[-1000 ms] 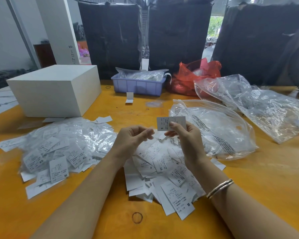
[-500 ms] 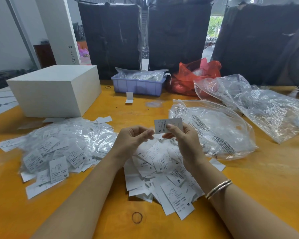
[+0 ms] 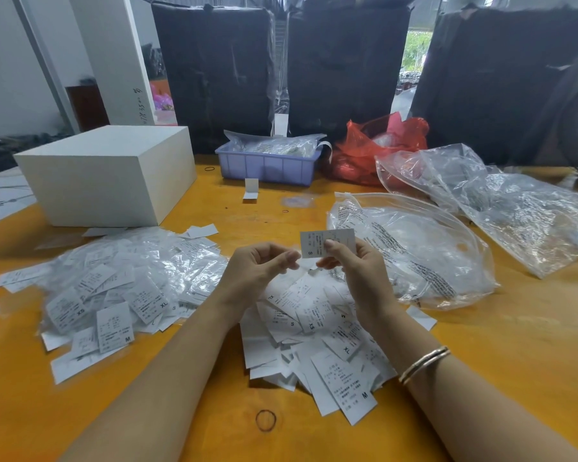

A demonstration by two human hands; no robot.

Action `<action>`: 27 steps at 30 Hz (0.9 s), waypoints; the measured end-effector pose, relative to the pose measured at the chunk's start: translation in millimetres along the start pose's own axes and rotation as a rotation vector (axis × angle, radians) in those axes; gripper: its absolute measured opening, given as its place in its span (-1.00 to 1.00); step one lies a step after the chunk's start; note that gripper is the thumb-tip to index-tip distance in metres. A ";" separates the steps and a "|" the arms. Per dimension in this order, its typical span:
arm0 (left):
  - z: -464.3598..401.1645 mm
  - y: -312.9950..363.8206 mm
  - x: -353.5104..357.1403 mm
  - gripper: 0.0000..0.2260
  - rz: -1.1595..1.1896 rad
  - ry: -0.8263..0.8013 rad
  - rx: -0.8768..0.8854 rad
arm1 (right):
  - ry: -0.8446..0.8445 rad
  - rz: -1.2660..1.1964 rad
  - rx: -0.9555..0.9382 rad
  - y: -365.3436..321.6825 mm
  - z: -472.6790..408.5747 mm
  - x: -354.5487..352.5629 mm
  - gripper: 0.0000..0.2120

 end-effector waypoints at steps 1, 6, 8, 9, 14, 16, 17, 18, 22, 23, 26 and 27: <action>0.0 0.4 0.1 -0.86 0.000 0.000 0.003 | -0.015 0.014 0.009 1.3 -0.2 1.3 -0.92; -0.5 -0.4 -1.2 -0.91 0.001 0.007 0.007 | 0.006 -0.021 0.002 1.8 -1.2 -1.0 -0.92; -0.7 -0.7 -0.9 -0.91 0.000 0.004 0.012 | 0.007 -0.029 -0.004 2.0 -1.5 -1.7 -0.92; -0.6 -0.6 -0.6 -0.90 0.002 0.003 0.016 | -0.003 -0.019 -0.001 2.7 -1.5 -1.1 -0.92; -0.5 -0.3 -0.4 -0.85 0.019 -0.001 0.028 | -0.093 0.088 0.013 5.2 -1.1 5.4 -0.94; -1.0 -1.7 -0.8 -0.88 0.025 0.006 0.017 | -0.138 0.181 -0.002 4.3 -0.8 6.4 -0.93; -1.3 -2.2 -0.9 -0.90 0.022 0.009 0.013 | -0.153 0.219 -0.003 4.2 -0.8 6.6 -0.93; -1.6 -2.7 -0.9 -0.93 0.014 0.011 0.011 | -0.158 0.236 -0.002 4.6 -0.7 6.3 -0.92; -1.7 -2.2 -1.8 -0.95 -0.013 0.022 0.013 | -0.138 0.177 -0.026 1.8 -1.0 5.6 -0.93; -1.6 -1.4 -2.3 -0.94 -0.022 0.026 0.016 | -0.109 0.136 -0.045 -0.3 -1.2 3.8 -0.94; -0.6 0.8 -3.0 -0.90 -0.037 0.030 0.024 | 0.048 0.000 -0.113 -8.3 -0.8 -8.5 -0.92; -0.3 1.3 -3.0 -0.90 -0.041 0.030 0.025 | 0.078 -0.028 -0.130 -10.2 -0.6 -10.9 -0.91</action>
Point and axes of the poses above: each hand's wrist, its own z-axis away from the middle knuckle, its own x-axis out of the palm, y = z × x, the point moved 5 cm from there along -z, towards the middle knuckle, and after that the axes turned 13 degrees about -y, right-handed, at the moved point
